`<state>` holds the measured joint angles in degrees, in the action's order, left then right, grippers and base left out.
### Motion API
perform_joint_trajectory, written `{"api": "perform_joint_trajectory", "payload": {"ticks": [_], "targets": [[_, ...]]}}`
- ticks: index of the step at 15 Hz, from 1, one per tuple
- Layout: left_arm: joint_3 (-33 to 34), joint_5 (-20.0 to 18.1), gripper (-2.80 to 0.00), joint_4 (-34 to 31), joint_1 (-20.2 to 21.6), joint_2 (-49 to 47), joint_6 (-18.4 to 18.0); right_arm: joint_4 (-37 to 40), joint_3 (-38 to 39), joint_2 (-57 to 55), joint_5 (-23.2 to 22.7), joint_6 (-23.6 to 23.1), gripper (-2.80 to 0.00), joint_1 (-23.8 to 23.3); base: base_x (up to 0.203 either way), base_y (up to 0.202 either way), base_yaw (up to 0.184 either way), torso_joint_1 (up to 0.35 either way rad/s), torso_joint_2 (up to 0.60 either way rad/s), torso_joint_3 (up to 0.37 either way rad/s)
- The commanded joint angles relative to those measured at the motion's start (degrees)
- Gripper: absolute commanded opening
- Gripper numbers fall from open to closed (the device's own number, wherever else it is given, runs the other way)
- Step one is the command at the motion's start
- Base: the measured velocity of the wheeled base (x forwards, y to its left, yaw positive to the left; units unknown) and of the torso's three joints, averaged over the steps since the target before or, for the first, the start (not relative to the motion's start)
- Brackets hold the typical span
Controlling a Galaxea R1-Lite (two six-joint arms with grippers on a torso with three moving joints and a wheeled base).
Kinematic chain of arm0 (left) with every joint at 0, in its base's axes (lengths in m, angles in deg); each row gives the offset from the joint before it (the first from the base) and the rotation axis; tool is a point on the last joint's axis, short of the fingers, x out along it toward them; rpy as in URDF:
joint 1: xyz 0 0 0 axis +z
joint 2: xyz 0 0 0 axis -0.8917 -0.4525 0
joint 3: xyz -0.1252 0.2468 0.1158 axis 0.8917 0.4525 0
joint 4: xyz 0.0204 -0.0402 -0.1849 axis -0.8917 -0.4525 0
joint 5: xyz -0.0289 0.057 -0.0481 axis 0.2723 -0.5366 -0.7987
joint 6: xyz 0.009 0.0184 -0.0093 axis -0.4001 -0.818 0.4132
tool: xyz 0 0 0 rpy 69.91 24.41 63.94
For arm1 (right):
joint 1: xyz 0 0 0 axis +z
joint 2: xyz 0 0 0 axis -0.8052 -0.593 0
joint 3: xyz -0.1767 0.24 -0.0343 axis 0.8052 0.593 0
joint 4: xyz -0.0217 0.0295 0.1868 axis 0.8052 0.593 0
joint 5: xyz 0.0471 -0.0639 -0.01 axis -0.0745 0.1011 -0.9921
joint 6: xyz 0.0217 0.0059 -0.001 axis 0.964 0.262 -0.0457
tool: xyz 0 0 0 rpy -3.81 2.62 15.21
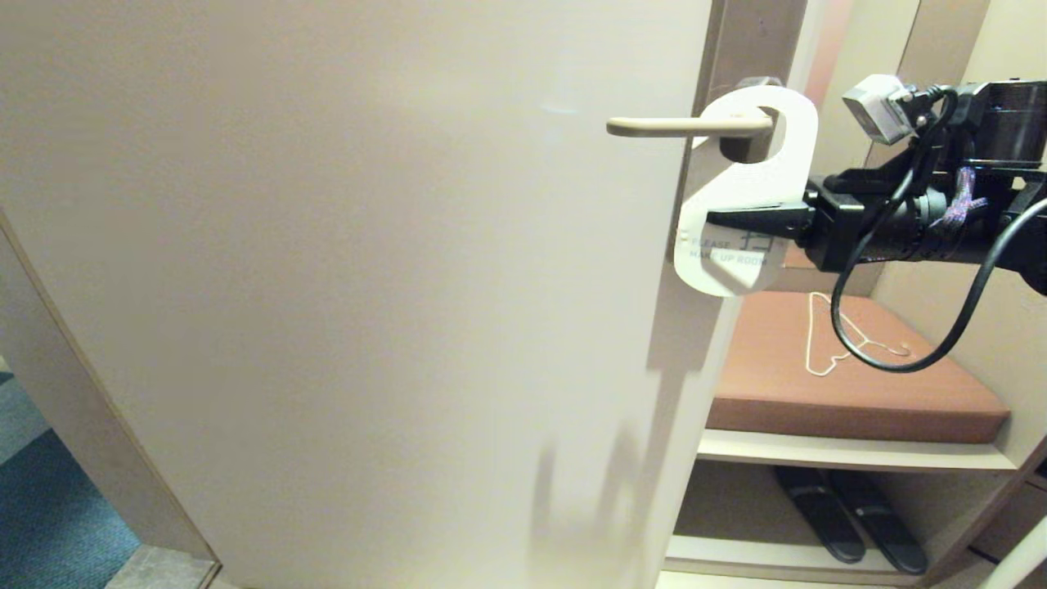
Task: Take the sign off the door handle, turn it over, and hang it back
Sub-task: Take down the sign
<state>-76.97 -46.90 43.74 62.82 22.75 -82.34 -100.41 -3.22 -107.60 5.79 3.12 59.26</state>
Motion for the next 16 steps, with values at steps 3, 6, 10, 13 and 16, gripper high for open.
{"api": "perform_joint_trajectory", "payload": {"ticks": [3,6,10,13,16], "targets": [[0.0,0.0,-2.8,0.0,0.0,0.0,0.0,-1.7,-0.2,-1.7,2.3,0.0,-2.8,1.0,0.0,0.0,0.0,0.0,0.0,0.0],[0.0,0.0,-2.8,0.0,0.0,0.0,0.0,-3.3,-0.2,-2.1,3.4,1.7,-2.8,1.3,0.0,0.0,0.0,0.0,0.0,0.0],[0.0,0.0,-2.8,0.0,0.0,0.0,0.0,-7.2,-0.2,-2.0,4.6,8.9,-2.8,1.7,0.0,0.0,0.0,0.0,0.0,0.0],[0.0,0.0,-2.8,0.0,0.0,0.0,0.0,-9.5,0.0,-1.9,6.5,14.0,-2.8,2.5,0.0,0.0,0.0,0.0,0.0,0.0],[0.0,0.0,-2.8,0.0,0.0,0.0,0.0,-9.6,0.5,-1.4,6.6,15.0,-2.8,2.5,0.0,0.0,0.0,0.0,0.0,0.0]]}}
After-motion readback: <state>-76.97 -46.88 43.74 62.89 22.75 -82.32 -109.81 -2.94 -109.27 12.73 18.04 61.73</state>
